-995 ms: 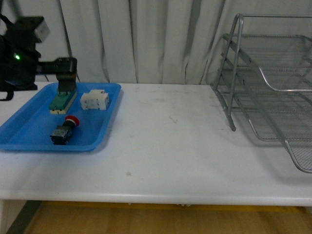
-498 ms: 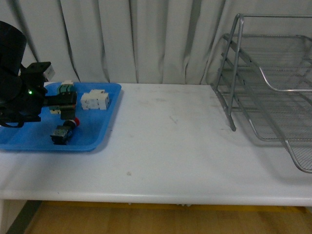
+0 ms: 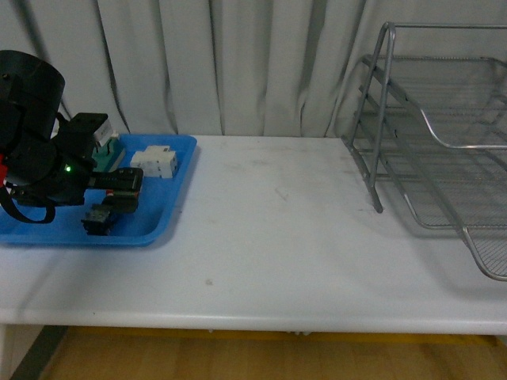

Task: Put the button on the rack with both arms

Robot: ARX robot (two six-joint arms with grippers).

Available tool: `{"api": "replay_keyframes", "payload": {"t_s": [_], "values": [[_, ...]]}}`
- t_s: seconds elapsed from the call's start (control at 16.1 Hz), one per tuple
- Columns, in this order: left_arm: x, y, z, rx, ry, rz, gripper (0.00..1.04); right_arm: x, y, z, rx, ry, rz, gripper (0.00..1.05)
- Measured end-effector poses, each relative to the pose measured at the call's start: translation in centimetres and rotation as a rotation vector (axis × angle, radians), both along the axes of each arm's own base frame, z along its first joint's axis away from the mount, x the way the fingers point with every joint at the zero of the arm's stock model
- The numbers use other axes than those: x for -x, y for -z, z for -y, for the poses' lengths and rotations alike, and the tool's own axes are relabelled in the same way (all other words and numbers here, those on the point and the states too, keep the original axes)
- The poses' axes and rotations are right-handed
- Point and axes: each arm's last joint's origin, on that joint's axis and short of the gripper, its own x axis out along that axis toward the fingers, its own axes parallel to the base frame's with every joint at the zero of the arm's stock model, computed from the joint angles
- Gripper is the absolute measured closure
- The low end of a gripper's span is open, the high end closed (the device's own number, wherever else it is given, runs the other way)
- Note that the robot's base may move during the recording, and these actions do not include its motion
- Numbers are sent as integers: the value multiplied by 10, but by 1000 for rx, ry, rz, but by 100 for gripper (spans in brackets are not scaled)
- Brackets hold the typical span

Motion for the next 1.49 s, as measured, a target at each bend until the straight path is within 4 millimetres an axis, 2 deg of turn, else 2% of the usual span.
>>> {"api": "replay_keyframes", "payload": {"t_s": [0.25, 0.44, 0.56, 0.75, 0.81, 1.12, 1.18, 1.31, 1.43, 1.49], "values": [[-1, 16, -4, -52, -12, -32, 7, 0, 0, 0, 0, 0, 0, 6], [-4, 13, -4, -40, -1, -20, 7, 0, 0, 0, 0, 0, 0, 6], [-7, 11, -3, -39, 0, -9, 27, 0, 0, 0, 0, 0, 0, 6], [-6, 25, -1, -71, 7, -41, 61, 0, 0, 0, 0, 0, 0, 6], [-6, 25, -1, -72, 7, -38, 67, 0, 0, 0, 0, 0, 0, 6], [-7, 23, 2, -67, 15, -27, 69, 0, 0, 0, 0, 0, 0, 6], [-4, 16, 2, -63, 16, -12, 69, 0, 0, 0, 0, 0, 0, 6], [3, -12, 1, -44, 16, 57, 69, 0, 0, 0, 0, 0, 0, 6], [16, -56, -2, -38, 9, 174, 69, 0, 0, 0, 0, 0, 0, 6], [24, -70, -2, -39, 6, 206, 69, 0, 0, 0, 0, 0, 0, 6]]}}
